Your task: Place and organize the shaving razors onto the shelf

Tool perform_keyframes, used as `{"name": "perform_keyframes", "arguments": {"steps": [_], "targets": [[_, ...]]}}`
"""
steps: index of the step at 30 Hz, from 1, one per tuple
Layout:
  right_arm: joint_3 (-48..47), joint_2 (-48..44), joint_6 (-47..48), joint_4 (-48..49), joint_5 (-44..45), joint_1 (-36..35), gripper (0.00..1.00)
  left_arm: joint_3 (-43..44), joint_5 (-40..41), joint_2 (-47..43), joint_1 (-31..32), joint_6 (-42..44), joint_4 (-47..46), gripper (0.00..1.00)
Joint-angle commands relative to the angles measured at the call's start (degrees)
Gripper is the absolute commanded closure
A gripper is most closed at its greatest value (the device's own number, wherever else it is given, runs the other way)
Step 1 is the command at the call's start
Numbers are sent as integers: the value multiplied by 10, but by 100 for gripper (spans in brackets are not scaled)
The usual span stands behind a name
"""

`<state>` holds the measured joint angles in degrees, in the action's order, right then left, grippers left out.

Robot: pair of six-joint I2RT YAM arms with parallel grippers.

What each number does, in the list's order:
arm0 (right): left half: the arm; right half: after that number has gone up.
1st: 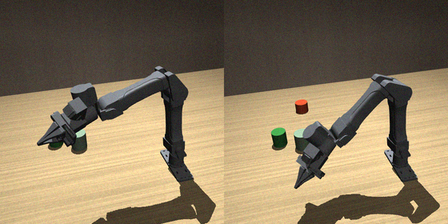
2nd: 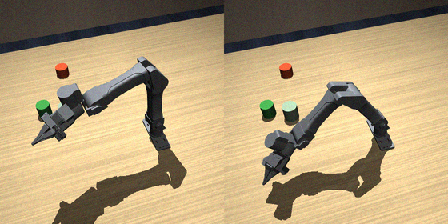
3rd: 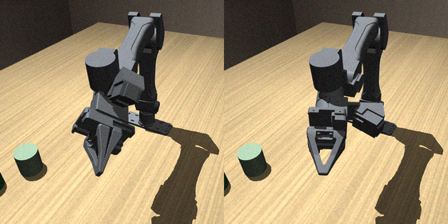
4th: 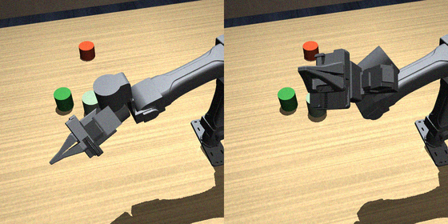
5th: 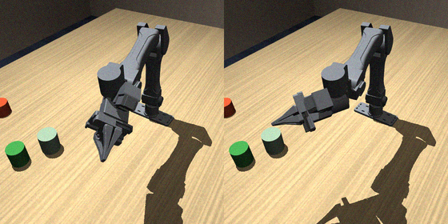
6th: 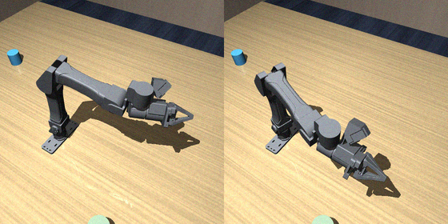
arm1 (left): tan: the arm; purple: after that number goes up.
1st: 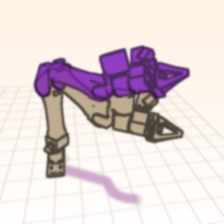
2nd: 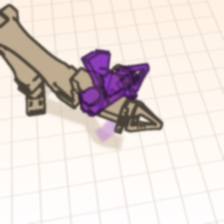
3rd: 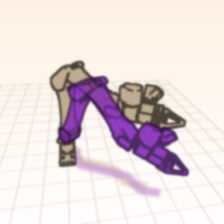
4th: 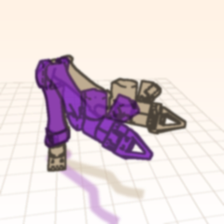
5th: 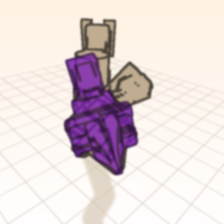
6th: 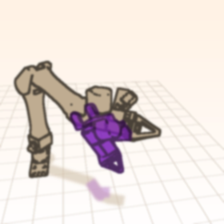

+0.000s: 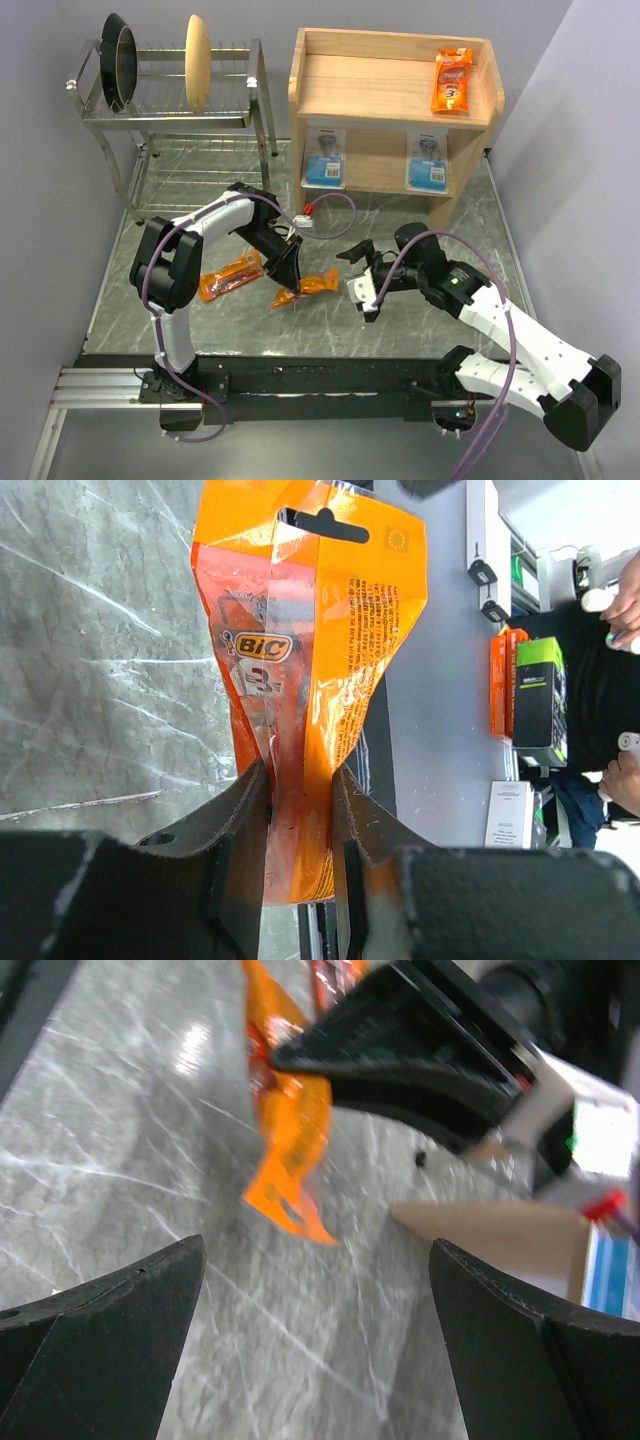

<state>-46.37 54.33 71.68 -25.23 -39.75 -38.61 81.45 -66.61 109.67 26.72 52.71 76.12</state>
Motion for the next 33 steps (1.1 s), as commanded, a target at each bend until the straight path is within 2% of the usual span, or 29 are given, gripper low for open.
{"name": "perform_keyframes", "arguments": {"steps": [1,21,33], "targets": [[-7,27,50,22,-38,-12,4,6,-32,-20,2,-6,28,76],[-37,128,53,51,-67,-21,31,17,-41,-18,2,-16,28,73],[-72,185,36,66,-73,-27,39,37,-46,-7,3,-14,28,72]]}}
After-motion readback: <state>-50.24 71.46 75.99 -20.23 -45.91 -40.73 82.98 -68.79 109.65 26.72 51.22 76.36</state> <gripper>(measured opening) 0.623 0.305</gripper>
